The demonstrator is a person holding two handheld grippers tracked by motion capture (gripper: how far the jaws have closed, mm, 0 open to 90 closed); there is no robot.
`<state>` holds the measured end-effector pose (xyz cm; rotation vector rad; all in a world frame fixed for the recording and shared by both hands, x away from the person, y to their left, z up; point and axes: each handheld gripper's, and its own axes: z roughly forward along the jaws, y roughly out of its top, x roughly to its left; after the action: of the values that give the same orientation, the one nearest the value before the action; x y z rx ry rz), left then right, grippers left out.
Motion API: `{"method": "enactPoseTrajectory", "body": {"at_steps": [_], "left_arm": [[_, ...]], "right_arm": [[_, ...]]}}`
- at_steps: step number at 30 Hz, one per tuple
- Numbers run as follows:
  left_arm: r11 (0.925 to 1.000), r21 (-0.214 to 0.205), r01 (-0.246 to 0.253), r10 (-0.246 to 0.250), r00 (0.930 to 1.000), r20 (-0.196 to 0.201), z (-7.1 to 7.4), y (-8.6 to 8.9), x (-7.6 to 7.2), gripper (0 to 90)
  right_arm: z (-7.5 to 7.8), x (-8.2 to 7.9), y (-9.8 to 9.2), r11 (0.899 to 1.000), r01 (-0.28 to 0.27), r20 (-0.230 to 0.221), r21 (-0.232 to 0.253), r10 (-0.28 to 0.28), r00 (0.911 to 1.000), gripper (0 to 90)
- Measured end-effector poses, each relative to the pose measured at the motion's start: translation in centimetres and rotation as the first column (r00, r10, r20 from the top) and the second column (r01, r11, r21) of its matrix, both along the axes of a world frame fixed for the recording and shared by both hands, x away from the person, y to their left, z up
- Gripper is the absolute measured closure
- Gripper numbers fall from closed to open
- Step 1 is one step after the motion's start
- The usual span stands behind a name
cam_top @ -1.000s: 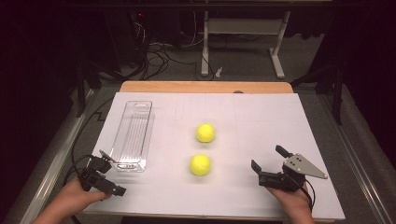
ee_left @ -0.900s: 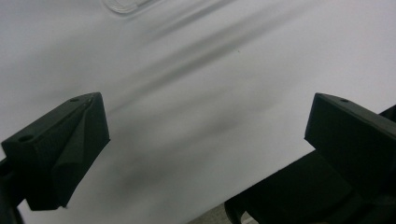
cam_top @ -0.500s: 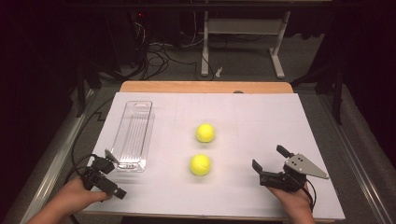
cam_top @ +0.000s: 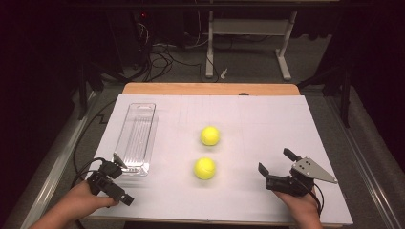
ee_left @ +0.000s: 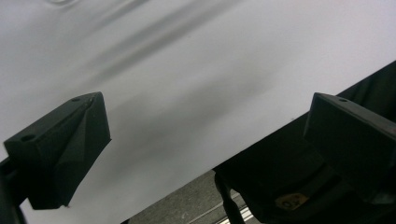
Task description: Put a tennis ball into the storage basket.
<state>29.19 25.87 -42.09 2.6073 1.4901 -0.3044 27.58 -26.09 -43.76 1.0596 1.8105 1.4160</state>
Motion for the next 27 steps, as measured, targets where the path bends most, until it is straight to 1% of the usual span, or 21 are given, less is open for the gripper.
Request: {"method": "enactPoseTrajectory", "body": {"at_steps": [2,5,9,14,16,17,18,19,22,27], "left_arm": [[0.9999,-0.009,0.008,-0.008,1.0000,0.002,0.1,-0.3,0.0,1.5],[0.9996,-0.018,0.023,-0.023,0.9997,-0.004,0.1,-1.0,-0.1,1.5],[0.9992,-0.022,0.032,-0.032,0.9995,-0.003,0.2,-1.5,-0.1,1.5],[0.9982,-0.027,0.054,-0.054,0.9985,-0.007,0.0,-2.5,-0.2,1.6],[0.9973,-0.031,0.067,-0.067,0.9977,-0.008,0.0,-3.1,-0.3,1.6],[0.9973,-0.031,0.067,-0.067,0.9977,-0.008,0.0,-3.1,-0.3,2.1],[0.9963,-0.035,0.079,-0.079,0.9968,-0.009,0.0,-3.5,-0.3,2.7],[0.9963,-0.035,0.079,-0.079,0.9968,-0.009,0.0,-3.5,-0.3,2.7],[0.9948,-0.040,0.093,-0.094,0.9956,-0.011,0.0,-4.3,-0.4,2.6],[0.9930,-0.043,0.110,-0.111,0.9937,-0.016,-0.1,-5.2,-0.4,1.9]], "right_arm": [[0.0,0.0,0.0,1.000,0.000,-0.001,0.002,0.000,1.0000,0.2],[0.0,0.0,0.0,1.000,0.000,-0.001,0.003,0.000,1.0000,0.2],[0.0,0.0,0.1,1.000,-0.002,0.000,0.001,0.002,1.0000,0.2],[0.0,0.0,0.1,1.000,-0.003,-0.001,0.002,0.003,1.0000,0.2],[0.0,0.0,0.0,1.000,-0.001,0.000,0.002,0.001,1.0000,0.2],[0.0,0.0,0.0,1.000,-0.001,0.001,0.003,0.001,1.0000,0.2],[0.0,0.0,0.0,1.000,-0.002,0.000,0.005,0.002,1.0000,0.2],[0.0,0.0,0.0,1.000,-0.002,0.000,0.005,0.002,1.0000,0.2],[0.0,0.0,0.0,1.000,-0.002,0.001,0.005,0.002,1.0000,0.2],[0.1,0.0,0.0,1.000,-0.002,0.002,0.004,0.002,1.0000,0.2]]}}
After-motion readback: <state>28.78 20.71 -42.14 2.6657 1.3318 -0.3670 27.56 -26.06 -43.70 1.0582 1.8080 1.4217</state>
